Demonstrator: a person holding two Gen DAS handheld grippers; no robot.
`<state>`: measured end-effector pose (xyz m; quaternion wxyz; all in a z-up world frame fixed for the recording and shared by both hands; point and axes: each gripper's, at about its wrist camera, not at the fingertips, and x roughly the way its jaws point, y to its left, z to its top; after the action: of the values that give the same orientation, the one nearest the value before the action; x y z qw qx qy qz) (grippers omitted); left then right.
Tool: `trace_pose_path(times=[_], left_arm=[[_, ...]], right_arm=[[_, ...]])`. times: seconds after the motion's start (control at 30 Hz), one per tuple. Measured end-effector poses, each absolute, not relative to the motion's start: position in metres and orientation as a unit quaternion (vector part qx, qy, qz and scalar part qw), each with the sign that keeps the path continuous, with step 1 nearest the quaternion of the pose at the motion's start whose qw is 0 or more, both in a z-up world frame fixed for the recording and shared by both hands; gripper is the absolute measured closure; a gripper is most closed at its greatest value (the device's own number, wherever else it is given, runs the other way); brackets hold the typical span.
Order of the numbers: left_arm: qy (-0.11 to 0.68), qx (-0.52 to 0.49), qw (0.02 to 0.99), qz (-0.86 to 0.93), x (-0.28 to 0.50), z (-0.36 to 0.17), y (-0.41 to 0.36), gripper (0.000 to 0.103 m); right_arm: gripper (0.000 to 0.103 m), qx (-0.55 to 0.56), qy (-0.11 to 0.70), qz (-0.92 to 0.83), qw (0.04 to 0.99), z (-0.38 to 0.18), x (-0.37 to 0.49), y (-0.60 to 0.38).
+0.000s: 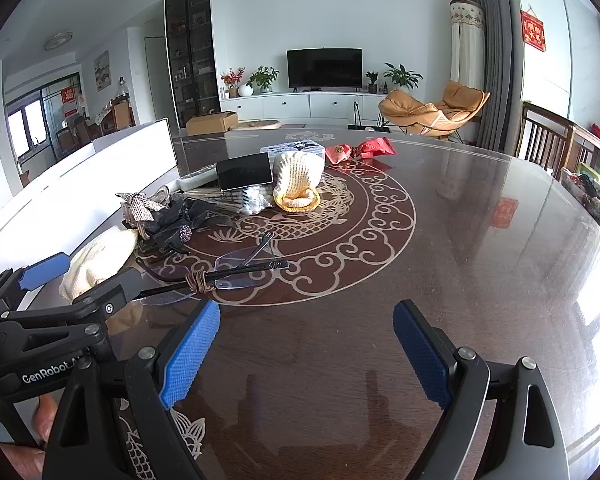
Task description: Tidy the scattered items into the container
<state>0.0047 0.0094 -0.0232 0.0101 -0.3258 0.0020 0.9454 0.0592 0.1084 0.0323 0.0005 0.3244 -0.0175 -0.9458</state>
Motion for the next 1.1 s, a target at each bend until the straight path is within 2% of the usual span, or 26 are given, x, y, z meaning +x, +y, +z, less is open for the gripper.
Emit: trace_pose_path(times=[1.1], left_arm=[[0.000,-0.324,0.010,0.946,0.0056,-0.0232,0.0095,0.000]], right_arm=[[0.014,0.325,-0.035,-0.945,0.003,0.0315,0.0586,0.1154]])
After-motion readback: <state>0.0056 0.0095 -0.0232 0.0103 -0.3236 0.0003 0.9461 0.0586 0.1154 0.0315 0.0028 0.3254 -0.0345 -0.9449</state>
